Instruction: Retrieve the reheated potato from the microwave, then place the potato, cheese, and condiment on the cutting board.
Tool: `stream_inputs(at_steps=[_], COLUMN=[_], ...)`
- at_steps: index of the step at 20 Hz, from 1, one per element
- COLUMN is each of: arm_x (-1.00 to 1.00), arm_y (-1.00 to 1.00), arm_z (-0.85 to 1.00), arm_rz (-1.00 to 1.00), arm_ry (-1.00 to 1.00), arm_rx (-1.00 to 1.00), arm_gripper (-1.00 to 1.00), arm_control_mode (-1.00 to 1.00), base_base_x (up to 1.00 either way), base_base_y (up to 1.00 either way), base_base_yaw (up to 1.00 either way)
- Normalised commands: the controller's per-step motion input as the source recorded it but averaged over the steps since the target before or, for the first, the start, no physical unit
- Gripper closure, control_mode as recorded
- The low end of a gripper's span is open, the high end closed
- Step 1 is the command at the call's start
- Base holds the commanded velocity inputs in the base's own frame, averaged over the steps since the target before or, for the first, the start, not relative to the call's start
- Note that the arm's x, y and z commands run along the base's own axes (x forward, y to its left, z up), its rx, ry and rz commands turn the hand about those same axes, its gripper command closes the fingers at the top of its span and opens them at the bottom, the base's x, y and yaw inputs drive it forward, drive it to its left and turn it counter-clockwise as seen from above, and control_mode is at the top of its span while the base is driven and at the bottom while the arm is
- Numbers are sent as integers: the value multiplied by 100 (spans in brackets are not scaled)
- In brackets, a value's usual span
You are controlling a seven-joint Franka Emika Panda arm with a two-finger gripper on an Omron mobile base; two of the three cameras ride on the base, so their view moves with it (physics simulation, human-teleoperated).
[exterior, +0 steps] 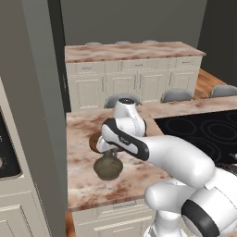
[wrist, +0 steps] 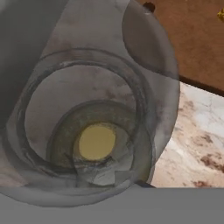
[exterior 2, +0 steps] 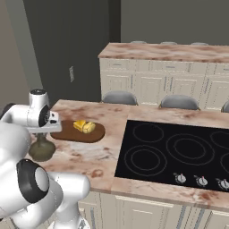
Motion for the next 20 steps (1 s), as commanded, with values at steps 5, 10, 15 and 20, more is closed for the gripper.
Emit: stream_inputs(at_steps=[5,10,15,20], arm_x=[-25,-19,1,24], arm_y=[0,0,2,3], arm_z=[-9,6,29,42], arm_rz=[-3,-2,-9,-8], arm_ry=[-20,-31,-16,0], arm_rx=[1,-2,0,0], arm_gripper=[100,100,100,100], arm_control_mode=[-100,-100,-100,-100], base_base_x=[0,0,0,0], base_base_y=[0,0,0,0], base_base_yaw=[0,0,0,0])
